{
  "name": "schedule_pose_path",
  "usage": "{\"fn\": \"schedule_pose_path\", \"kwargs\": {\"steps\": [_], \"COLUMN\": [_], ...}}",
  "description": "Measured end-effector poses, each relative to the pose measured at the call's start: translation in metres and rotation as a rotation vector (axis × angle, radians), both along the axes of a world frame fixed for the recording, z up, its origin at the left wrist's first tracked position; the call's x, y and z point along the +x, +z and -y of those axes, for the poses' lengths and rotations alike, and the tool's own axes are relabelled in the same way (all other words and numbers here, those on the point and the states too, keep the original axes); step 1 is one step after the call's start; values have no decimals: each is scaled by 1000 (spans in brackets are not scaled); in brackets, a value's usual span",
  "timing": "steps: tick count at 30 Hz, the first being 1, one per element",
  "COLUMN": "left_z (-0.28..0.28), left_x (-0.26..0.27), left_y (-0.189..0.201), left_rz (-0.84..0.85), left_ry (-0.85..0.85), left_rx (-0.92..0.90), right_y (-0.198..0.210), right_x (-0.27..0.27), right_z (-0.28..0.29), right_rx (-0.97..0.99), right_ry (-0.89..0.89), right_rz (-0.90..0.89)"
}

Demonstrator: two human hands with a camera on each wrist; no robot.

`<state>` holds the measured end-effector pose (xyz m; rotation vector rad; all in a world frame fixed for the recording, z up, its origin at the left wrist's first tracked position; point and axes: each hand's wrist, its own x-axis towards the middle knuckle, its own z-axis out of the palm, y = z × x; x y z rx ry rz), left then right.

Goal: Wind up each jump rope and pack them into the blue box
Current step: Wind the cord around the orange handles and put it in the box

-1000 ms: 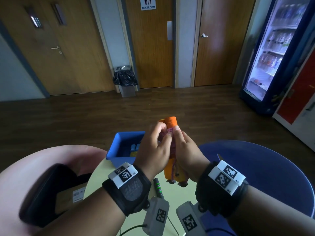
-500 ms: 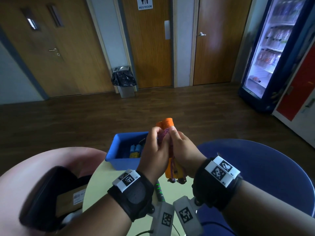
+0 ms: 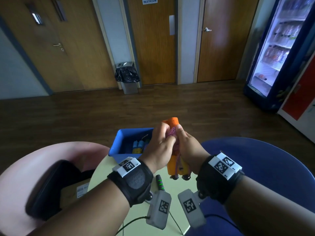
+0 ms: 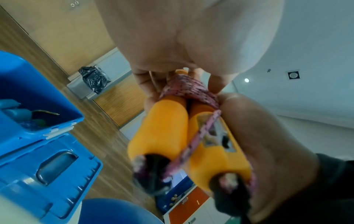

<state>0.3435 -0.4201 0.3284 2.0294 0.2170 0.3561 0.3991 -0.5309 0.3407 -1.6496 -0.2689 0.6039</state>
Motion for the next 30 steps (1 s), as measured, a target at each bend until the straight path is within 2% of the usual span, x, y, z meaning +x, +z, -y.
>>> {"fn": "schedule_pose_path", "kwargs": {"steps": [4,9,14,18,21,25,28,30], "left_z": [-1,3,14,19,20,11,-8,-23], "left_x": [2,15,23,22,15,7,-2,-4], "left_y": [9,14,11,7,2,-10,-11,-19], "left_rz": [-26,82,91,83,41,-29,-108,-85], "left_ry": [-49,45,93,-18,-49,-68,-99,-19], "left_rx": [13,104,-8,139,250,165,171,207], "right_y": [4,12,6,-3,-13,-22,-26,-30], "right_x": [5,8,12,16,15,10,3,2], "right_z": [1,1,5,7,8,10,8,6], "right_rx": [8,34,17,-46,-76,-106,-20,25], "right_ry": [-6,-22,-54,-57,-45,-15,25,101], "right_rz": [-60,1,58,80,34,-32,-167,-265]}}
